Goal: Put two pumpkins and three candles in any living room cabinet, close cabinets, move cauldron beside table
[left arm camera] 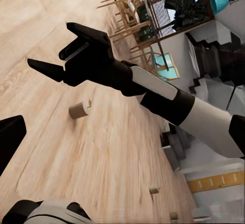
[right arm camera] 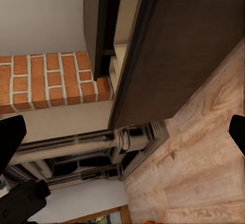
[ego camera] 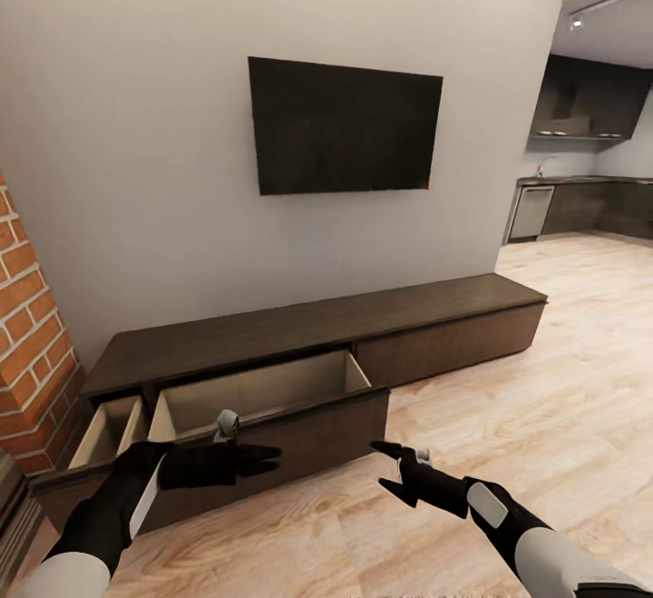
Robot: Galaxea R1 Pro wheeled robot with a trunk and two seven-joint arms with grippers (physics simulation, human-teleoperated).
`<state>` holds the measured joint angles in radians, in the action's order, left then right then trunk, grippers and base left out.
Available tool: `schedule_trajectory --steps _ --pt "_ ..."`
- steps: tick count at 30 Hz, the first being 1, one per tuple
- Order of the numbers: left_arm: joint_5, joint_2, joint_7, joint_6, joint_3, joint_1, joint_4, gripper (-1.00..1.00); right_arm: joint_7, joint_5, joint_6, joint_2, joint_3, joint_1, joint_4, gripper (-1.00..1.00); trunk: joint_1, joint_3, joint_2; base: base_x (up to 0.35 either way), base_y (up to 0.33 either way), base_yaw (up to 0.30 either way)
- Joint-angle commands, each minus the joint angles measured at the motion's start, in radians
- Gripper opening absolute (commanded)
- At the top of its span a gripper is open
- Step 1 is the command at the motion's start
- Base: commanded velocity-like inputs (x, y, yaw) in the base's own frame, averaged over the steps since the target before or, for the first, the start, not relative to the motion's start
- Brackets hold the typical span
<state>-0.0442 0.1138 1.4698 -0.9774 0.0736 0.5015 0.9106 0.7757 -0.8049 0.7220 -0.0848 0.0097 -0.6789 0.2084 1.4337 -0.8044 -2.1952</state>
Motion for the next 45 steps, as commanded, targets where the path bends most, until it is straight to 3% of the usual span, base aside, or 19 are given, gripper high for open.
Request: schedule_trajectory --steps 1,23,45 --pt "-0.001 0.0 0.003 -0.011 0.0 0.0 0.001 1.0 0.001 -0.003 0.005 -0.003 0.001 -0.001 -0.002 1.0 -0.004 0.003 0.007 -0.098 0.0 -0.268" --pt "0.001 -0.005 -0.004 -0.009 -0.001 0.0 0.001 1.0 0.001 -0.003 -0.019 -0.034 0.0 -0.001 -0.041 1.0 -0.089 0.088 0.161 -0.109 0.0 -0.268" --pt "0.005 -0.008 -0.01 -0.007 -0.003 0.0 0.001 1.0 0.0 -0.005 -0.032 -0.043 -0.002 -0.001 -0.046 1.0 -0.173 0.175 0.315 -0.009 0.0 -0.264"
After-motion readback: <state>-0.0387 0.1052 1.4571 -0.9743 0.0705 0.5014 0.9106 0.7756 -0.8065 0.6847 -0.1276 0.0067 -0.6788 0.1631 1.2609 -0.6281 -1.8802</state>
